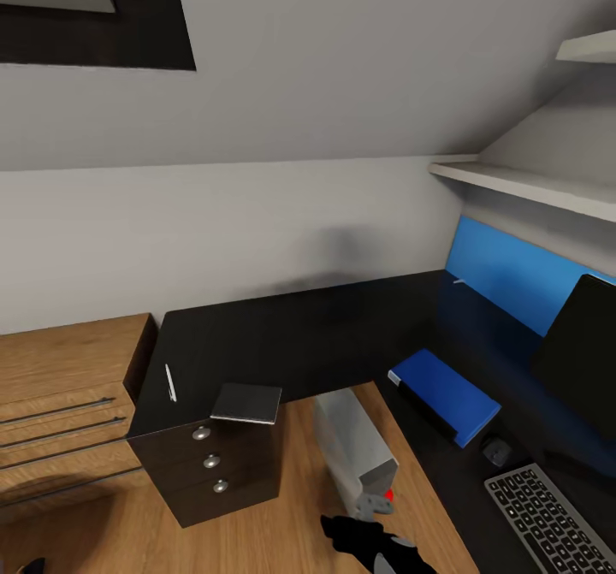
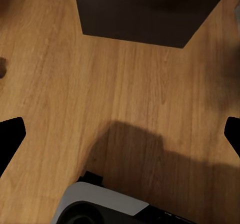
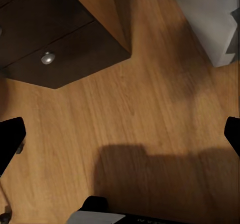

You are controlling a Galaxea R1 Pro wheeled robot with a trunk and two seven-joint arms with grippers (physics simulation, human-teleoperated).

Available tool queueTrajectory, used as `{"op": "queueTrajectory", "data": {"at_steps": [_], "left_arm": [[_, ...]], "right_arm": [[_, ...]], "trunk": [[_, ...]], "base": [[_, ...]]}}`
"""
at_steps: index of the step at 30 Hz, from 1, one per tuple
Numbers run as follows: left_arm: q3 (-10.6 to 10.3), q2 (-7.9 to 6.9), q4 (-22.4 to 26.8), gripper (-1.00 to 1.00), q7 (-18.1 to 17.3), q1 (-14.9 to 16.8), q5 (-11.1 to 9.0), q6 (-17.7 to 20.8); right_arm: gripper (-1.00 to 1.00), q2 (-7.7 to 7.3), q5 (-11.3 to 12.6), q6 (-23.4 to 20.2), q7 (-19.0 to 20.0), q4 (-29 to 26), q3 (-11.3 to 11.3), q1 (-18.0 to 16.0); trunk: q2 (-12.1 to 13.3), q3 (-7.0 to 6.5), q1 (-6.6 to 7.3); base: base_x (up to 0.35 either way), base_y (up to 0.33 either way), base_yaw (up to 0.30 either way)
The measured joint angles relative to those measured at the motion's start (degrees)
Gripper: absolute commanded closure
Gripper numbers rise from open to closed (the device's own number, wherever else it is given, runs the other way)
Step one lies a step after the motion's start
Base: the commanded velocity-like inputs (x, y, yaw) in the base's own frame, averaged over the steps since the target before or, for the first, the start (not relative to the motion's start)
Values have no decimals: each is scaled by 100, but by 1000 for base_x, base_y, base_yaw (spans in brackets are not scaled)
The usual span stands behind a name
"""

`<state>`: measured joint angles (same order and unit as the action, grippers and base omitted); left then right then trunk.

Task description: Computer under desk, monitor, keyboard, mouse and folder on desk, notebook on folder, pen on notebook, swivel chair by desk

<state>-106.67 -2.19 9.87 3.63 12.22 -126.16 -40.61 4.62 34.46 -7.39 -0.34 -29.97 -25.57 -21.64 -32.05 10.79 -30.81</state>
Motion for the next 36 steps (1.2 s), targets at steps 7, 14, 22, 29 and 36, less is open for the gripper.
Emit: {"op": "queueTrajectory", "data": {"at_steps": [7,14,22,29,36], "left_arm": [[9,-17,0,-100,2,0,-1,-11],[4,-19,0,-100,3,0,-1,-11],[3,-126,1,-100,-14,0,-3,-22],[13,-150,0,-100,-5,-1,-8,-26],[30,-148,0,-100,16,0,-9,-163]], "right_arm": [[-100,3,-107,319,2,203,-17,0],[-100,3,-138,396,4,273,-20,1],[-100,22,-185,691,0,237,-20,1],[-100,56,-249,2186,-8,763,-280,5],[-100,92,-262,2225,-6,783,-325,3]], "trunk": [[0,0,0],[0,0,0],[0,0,0],[1,20,-3],[0,73,0]], "base": [[0,0,0],[0,0,0],[-3,0,67],[-199,0,201],[-34,0,149]]}}
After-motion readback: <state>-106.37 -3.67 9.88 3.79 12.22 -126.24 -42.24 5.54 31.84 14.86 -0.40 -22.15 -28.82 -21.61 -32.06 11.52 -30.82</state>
